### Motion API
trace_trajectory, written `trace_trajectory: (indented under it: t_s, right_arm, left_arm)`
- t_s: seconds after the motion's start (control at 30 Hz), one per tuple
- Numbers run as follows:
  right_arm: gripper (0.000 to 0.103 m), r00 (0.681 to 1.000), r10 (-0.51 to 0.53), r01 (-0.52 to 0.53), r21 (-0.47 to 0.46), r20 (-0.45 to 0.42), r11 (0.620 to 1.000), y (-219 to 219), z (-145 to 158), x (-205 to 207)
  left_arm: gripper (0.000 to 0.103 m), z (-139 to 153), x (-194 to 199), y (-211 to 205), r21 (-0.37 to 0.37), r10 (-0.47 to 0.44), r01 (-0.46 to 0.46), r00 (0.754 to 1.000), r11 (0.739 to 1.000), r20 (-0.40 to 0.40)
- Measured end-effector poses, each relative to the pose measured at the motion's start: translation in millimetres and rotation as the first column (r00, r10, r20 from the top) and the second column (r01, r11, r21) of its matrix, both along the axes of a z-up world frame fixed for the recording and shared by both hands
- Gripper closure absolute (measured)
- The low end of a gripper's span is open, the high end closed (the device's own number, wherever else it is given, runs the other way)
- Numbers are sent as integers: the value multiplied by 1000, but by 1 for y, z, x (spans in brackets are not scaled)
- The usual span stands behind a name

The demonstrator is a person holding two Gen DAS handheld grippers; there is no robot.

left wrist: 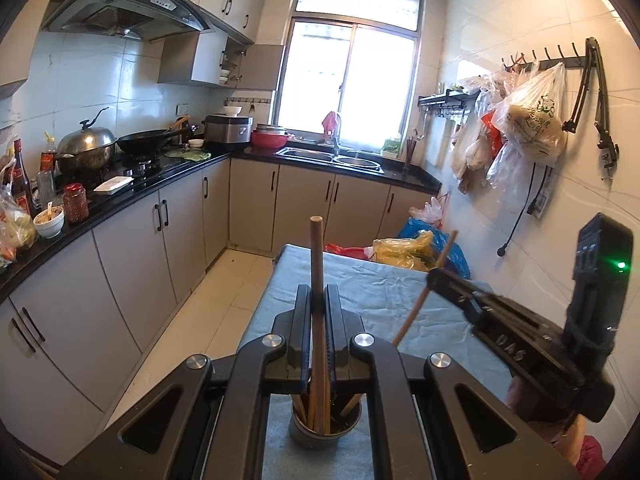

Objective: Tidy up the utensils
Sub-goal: 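Lower both chopsticks into the black holder and open both tools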

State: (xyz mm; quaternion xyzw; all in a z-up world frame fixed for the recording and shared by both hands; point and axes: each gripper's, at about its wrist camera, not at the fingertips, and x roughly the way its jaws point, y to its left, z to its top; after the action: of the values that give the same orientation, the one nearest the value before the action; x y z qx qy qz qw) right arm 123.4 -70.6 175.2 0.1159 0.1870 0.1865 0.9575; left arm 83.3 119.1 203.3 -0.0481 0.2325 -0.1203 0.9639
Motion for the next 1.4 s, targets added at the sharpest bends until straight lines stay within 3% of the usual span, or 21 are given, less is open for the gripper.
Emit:
trace_trajectory:
  t_s: [0.37, 0.73, 1.13, 1.4]
  right_arm:
    - [96, 1000, 0, 0, -31, -15, 1000, 10, -7, 8]
    - [96, 997, 3, -9, -82, -76, 997, 24, -37, 22]
    - [96, 988, 8, -17, -61, -156, 998, 21, -65, 37]
    - [96, 984, 23, -33, -52, -174, 998, 22, -73, 39]
  left_arm:
    - [97, -2, 11, 0, 3, -2, 2, 1000, 1000, -14]
    - [97, -41, 24, -1, 12, -1, 2, 994, 1000, -108]
    - [97, -77, 31, -14, 77, 37, -27, 991, 997, -131]
    - [97, -83, 32, -22, 110, 63, -51, 992, 993, -110]
